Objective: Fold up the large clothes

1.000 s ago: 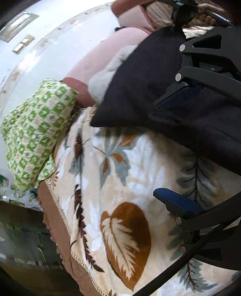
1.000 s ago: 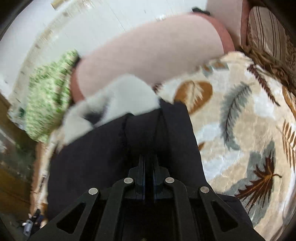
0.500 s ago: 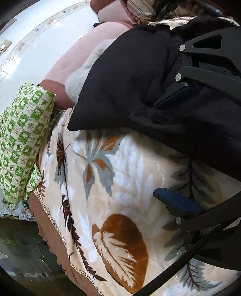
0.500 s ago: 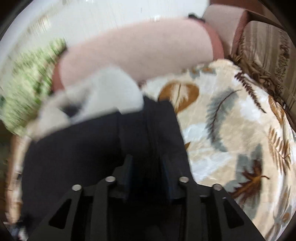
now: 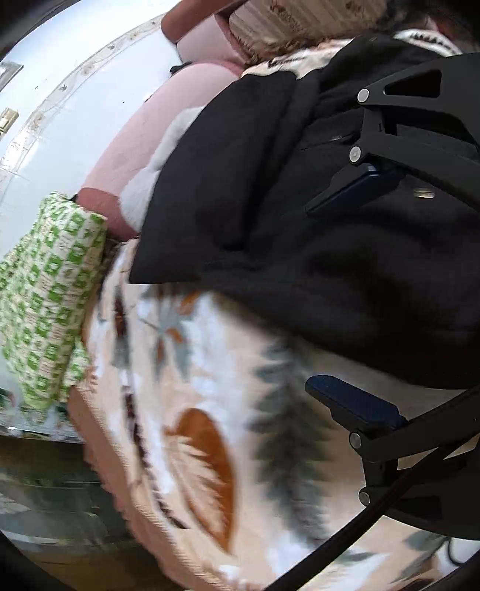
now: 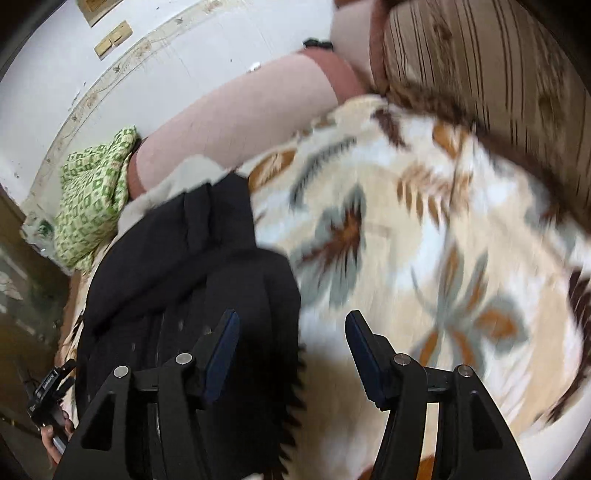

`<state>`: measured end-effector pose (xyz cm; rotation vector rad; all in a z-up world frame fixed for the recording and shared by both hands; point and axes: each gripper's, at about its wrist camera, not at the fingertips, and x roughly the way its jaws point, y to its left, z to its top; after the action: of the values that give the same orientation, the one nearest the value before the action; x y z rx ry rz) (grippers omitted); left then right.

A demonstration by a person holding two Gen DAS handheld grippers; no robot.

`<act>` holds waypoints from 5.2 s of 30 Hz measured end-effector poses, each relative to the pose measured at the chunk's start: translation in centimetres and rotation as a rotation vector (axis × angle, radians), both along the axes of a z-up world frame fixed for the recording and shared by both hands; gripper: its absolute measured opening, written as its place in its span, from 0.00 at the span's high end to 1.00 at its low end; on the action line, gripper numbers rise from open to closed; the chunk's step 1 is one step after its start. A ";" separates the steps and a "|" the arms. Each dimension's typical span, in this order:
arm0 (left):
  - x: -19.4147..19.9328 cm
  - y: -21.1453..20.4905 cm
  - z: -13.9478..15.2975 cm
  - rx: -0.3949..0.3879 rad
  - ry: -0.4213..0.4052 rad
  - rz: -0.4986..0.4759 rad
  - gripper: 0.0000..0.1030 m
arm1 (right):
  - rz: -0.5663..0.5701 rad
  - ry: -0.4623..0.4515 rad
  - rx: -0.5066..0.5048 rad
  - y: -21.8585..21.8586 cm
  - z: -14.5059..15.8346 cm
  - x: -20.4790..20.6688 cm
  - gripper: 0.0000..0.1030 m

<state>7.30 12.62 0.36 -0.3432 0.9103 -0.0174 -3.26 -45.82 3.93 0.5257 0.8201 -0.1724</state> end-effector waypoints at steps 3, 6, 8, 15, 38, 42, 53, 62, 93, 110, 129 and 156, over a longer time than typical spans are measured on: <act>-2.1 1.2 -0.4 -0.032 0.034 0.023 0.17 | 0.024 0.005 0.093 0.5 -3.3 -0.8 0.38; -4.2 2.6 -0.1 -0.082 0.042 0.060 0.17 | 0.062 -0.056 0.272 1.7 -4.7 -0.8 0.40; -5.3 3.0 0.5 -0.095 0.029 0.077 0.17 | 0.152 -0.128 0.379 3.8 -4.2 -0.5 0.40; -6.8 1.8 2.2 -0.020 -0.005 0.067 0.17 | 0.485 -0.134 0.328 12.2 -2.5 0.4 0.35; -7.8 -0.7 2.3 -0.013 -0.001 0.016 0.17 | 0.330 -0.027 -0.436 15.5 -5.1 1.6 0.20; -8.1 -0.6 2.7 -0.010 -0.005 0.013 0.17 | 0.203 0.001 -0.379 13.8 -6.2 2.7 0.91; -7.7 1.2 1.6 -0.007 0.011 0.040 0.17 | -0.157 0.120 -0.046 2.1 -4.5 -9.5 0.91; -7.6 2.0 1.5 0.100 0.010 0.039 0.17 | -0.158 -0.004 -0.140 1.2 -1.6 -12.9 0.74; -7.0 -4.0 1.0 0.496 0.002 -0.097 0.17 | 0.037 0.057 -0.197 1.8 -3.0 -1.6 0.24; -3.6 1.9 1.4 0.273 0.033 -0.052 0.17 | 0.074 0.116 -0.068 1.0 -5.7 -1.3 0.20; -4.9 0.9 -5.4 -0.547 0.164 -0.325 0.15 | 0.283 0.073 0.433 2.2 -8.8 -2.2 0.33; -9.9 0.0 4.0 -0.201 0.025 -0.243 0.88 | 0.368 -0.167 0.355 8.3 -0.1 -6.4 0.87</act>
<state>-2.56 12.60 4.31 -0.4181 0.9728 -0.3309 -9.65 -37.49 3.84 0.7005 0.7730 0.3581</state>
